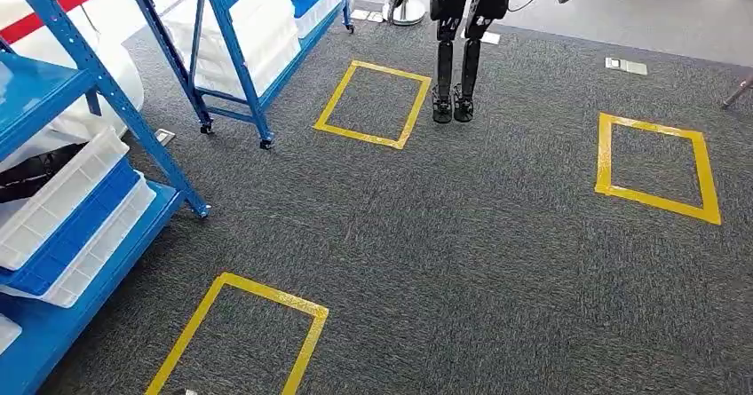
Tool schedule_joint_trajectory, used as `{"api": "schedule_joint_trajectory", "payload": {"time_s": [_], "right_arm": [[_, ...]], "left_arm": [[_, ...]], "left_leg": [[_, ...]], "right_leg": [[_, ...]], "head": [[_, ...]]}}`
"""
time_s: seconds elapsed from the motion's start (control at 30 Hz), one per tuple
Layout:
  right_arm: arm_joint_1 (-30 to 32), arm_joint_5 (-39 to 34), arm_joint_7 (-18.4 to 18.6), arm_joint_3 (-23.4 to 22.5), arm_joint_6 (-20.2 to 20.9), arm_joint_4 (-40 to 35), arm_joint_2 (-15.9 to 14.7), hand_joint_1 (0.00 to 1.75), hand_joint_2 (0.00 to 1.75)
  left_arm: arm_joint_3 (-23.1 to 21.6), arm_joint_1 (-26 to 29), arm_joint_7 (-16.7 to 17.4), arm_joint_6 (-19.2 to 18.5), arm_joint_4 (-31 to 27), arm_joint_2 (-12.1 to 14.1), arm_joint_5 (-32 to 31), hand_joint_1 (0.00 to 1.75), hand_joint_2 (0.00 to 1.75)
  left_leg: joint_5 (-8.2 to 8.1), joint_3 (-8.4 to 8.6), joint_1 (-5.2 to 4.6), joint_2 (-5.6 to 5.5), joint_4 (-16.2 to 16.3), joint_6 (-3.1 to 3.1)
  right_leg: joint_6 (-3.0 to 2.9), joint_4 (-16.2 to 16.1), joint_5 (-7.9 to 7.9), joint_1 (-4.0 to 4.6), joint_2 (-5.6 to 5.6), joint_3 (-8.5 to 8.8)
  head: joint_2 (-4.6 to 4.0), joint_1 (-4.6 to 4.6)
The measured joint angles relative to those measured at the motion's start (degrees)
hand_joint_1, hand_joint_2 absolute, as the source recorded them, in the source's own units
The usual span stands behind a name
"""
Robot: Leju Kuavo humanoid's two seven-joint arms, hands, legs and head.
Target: Take the parts from the cabinet and place them on the table.
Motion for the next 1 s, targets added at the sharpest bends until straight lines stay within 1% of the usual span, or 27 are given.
{"api": "schedule_joint_trajectory", "payload": {"time_s": [0.2, 0.33, 0.43, 0.7, 0.83, 1.0], "right_arm": [[0.0, -0.2, 0.0, -1.2, -0.3, 0.0, 0.2, 0.0, 0.0], [0.0, -0.1, 0.0, -1.5, -0.4, 0.0, 0.2, 0.0, 0.0], [0.0, 0.0, 0.0, -1.6, -0.4, 0.0, 0.2, 0.0, 0.0], [0.0, 0.1, 0.0, -2.3, -0.4, 0.0, 0.2, 0.0, 0.0], [0.0, 0.5, 0.2, -2.4, -1.1, 0.0, 0.3, 0.0, 0.0], [0.0, 0.6, 0.5, -2.4, -1.5, 0.0, 0.4, 0.0, 0.0]], "left_arm": [[-4.9, -2.9, -1.4, 2.2, 2.4, 2.4, 4.0, 0.0, 0.0], [-7.2, -4.1, -2.4, 3.4, 3.5, 3.7, 6.7, 0.0, 0.0], [-8.6, -4.6, -2.7, 3.8, 3.9, 4.4, 7.3, 0.0, 0.0], [-10.2, -5.1, -3.1, 4.3, 4.7, 5.4, 8.3, 0.0, 0.0], [-11.5, -5.5, -3.8, 5.4, 5.0, 6.0, 9.7, 0.0, 0.0], [-12.9, -6.0, -4.2, 5.6, 5.4, 6.4, 10.1, 0.0, 0.0]], "left_leg": [[-0.02, -0.07, -0.2, 0.04, 0.0, -0.11], [-0.02, -0.09, -0.41, 0.04, 0.1, -0.1], [-0.02, -0.09, -0.57, 0.04, 0.1, -0.1], [-0.02, -0.09, -0.61, 0.04, 0.1, -0.09], [-0.02, -0.09, -0.59, 0.04, 0.1, -0.09], [-0.02, -0.08, -0.59, 0.04, 0.1, -0.09]], "right_leg": [[-0.03, 0.0, -0.02, -0.16, 0.0, -0.03], [-0.02, 0.0, -0.02, -0.4, 0.0, -0.04], [-0.02, 0.0, -0.02, -0.53, 0.0, -0.05], [-0.02, 0.0, -0.02, -0.57, 0.0, -0.06], [-0.02, 0.0, -0.02, -0.56, 0.0, -0.07], [-0.02, 0.0, -0.02, -0.55, 0.01, -0.06]], "head": [[0.0, 0.02], [0.0, 0.02], [0.0, 0.02], [0.0, 0.0], [0.0, 0.02], [0.0, 0.0]]}}
